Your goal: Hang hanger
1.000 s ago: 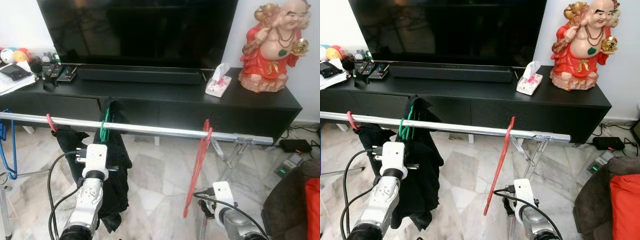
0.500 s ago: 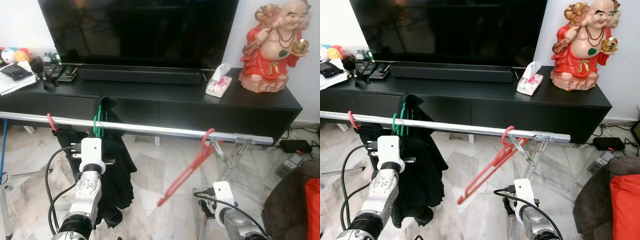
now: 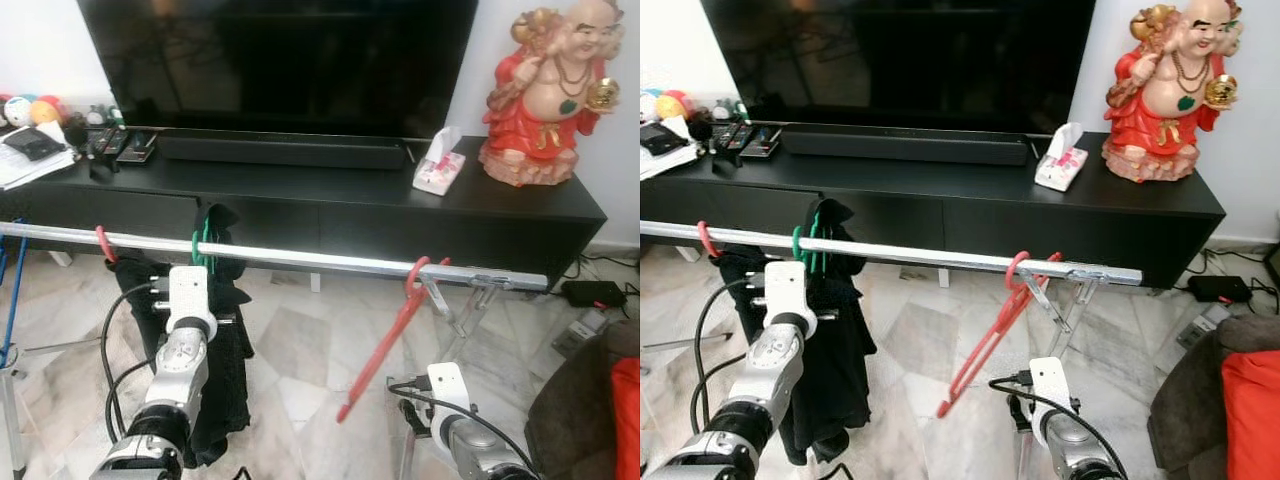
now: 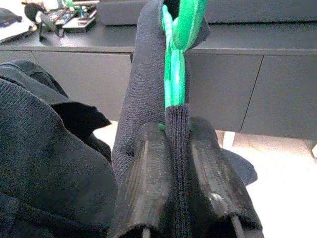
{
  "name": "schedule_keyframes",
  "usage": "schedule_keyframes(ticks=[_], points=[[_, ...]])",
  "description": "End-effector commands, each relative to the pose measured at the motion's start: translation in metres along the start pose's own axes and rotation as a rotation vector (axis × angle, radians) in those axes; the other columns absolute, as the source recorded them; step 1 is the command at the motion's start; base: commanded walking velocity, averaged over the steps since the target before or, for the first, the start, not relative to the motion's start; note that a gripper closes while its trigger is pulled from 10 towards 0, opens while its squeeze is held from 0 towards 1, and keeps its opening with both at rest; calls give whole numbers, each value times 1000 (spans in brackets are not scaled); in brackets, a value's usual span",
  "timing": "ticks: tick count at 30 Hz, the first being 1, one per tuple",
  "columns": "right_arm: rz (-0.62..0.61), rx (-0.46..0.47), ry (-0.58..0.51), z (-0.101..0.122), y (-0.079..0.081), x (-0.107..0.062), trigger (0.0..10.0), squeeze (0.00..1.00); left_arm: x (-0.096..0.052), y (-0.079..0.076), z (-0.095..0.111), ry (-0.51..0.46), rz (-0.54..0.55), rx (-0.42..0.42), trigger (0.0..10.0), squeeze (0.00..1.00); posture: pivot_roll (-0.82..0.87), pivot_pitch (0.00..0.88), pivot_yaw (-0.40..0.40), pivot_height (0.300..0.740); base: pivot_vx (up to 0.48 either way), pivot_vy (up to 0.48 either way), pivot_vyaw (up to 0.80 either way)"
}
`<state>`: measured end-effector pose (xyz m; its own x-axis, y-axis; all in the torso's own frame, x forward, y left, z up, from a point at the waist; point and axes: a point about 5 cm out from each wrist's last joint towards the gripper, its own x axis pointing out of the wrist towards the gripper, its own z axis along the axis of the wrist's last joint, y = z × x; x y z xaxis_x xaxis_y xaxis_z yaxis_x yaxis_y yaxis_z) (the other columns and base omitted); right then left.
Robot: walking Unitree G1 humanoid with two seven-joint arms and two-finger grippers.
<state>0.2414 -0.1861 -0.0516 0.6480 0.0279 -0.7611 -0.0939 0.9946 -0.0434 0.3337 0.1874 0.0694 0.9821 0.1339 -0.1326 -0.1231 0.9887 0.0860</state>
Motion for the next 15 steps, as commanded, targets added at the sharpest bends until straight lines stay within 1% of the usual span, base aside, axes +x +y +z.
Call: schedule_keyframes(ticks=[1, 5, 7, 8, 14, 15], points=[[1, 4, 6, 0, 0, 0, 10000, 0, 1, 0, -5, 45, -9, 0, 10000, 0, -170, 0, 0, 740, 0, 0, 0], [3, 5, 6, 0, 1, 0, 10000, 0, -3, 1, -12, 69, -18, 15, 10000, 0, -168, 0, 0, 740, 0, 0, 0], [3, 5, 6, 0, 1, 0, 10000, 0, -4, 1, -13, 71, -20, 17, 10000, 0, -168, 0, 0, 740, 0, 0, 0], [3, 5, 6, 0, 1, 0, 10000, 0, -4, 1, -13, 72, -20, 18, 10000, 188, -168, 0, 0, 740, 0, 0, 0], [3, 7, 5, 0, 1, 0, 10000, 0, -6, 3, -13, 57, -11, 7, 10000, 188, -165, 0, 0, 740, 0, 0, 0], [4, 8, 4, 0, 1, 0, 10000, 0, -8, 3, -9, 11, -7, 9, 10000, 1000, -165, 0, 2, 740, 0, 0, 0]])
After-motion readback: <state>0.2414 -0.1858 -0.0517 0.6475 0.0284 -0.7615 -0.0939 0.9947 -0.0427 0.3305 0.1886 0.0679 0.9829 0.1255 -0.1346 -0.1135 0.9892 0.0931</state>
